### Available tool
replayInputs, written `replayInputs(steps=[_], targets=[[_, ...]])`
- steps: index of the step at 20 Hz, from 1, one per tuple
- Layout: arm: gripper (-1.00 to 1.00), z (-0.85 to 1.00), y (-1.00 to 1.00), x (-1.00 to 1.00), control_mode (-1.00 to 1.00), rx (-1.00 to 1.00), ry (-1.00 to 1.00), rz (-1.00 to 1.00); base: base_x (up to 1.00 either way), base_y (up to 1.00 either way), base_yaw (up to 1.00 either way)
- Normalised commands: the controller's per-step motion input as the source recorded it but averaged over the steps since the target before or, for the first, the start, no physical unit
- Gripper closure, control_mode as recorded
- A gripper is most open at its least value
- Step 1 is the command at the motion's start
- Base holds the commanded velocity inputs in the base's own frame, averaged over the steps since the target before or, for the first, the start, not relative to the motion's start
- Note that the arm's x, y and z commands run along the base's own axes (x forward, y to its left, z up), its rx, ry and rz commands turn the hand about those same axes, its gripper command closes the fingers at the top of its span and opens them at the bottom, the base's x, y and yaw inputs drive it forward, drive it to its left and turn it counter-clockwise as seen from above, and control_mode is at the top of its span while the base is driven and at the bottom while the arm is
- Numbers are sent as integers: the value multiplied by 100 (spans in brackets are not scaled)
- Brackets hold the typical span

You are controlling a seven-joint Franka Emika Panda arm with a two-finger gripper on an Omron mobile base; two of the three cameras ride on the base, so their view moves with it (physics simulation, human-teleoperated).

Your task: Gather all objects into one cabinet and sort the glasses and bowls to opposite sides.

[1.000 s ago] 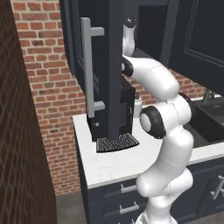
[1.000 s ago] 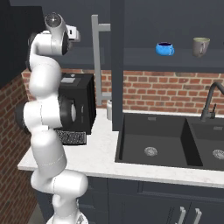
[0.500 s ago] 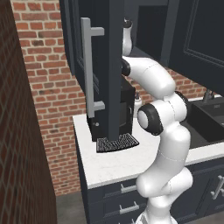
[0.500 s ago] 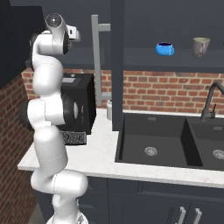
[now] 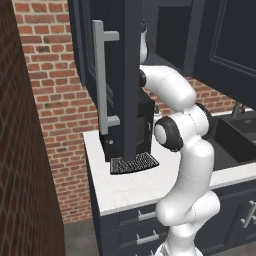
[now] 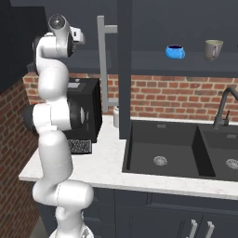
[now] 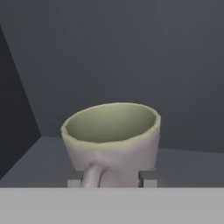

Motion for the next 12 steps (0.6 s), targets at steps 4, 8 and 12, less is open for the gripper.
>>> replayInputs(steps=[4, 8, 12], targets=[[100, 2, 0, 0, -100, 0, 0, 0, 0, 0, 0], [100, 17, 0, 0, -100, 0, 0, 0, 0, 0, 0], [100, 21, 0, -8, -100, 0, -5, 0, 0, 0, 0]])
